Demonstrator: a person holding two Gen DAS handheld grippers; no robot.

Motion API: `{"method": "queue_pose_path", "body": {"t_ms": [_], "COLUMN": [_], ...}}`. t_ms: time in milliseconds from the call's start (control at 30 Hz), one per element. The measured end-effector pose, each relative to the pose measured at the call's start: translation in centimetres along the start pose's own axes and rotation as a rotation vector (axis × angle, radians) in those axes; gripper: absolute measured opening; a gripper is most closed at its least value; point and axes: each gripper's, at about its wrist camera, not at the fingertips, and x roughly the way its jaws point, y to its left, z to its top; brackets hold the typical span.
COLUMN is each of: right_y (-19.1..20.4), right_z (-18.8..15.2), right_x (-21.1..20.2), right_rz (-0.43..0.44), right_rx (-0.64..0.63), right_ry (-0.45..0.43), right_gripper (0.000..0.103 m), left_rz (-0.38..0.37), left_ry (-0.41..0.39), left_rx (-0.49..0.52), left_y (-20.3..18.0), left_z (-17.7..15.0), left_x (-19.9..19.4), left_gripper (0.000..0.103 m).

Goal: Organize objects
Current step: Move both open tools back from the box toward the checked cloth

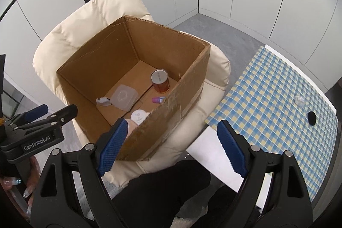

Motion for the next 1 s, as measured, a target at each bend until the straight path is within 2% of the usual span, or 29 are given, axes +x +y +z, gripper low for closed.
{"method": "queue_pose_path", "body": {"t_ms": [433,733,1000], "right_y": [0.6,-0.3,-0.9], "right_z": [-3.9,-6.8,-8.8], "right_x": [-5.0,-7.7,-10.3], "right_rz": [0.005,0.028,-0.009], "right_rx": [0.005,0.041,0.049], "right_ry": [-0.027,-0.031,-0.059], "right_gripper": [0.088,0.088,0.088], "left_rz": [0.002,-0.027,-0.039], "left_ry": [-0.037,-0.047,-0.052], "left_rx": [0.04,0.071,0.056], "left_y": [-0.2,-1.0,-0.3], "left_z": [-3.7,-5.2,-6.7], "left_x": [-5.0,-7.4,-8.8], "left_gripper": [0.093,0.093,0.093]}}
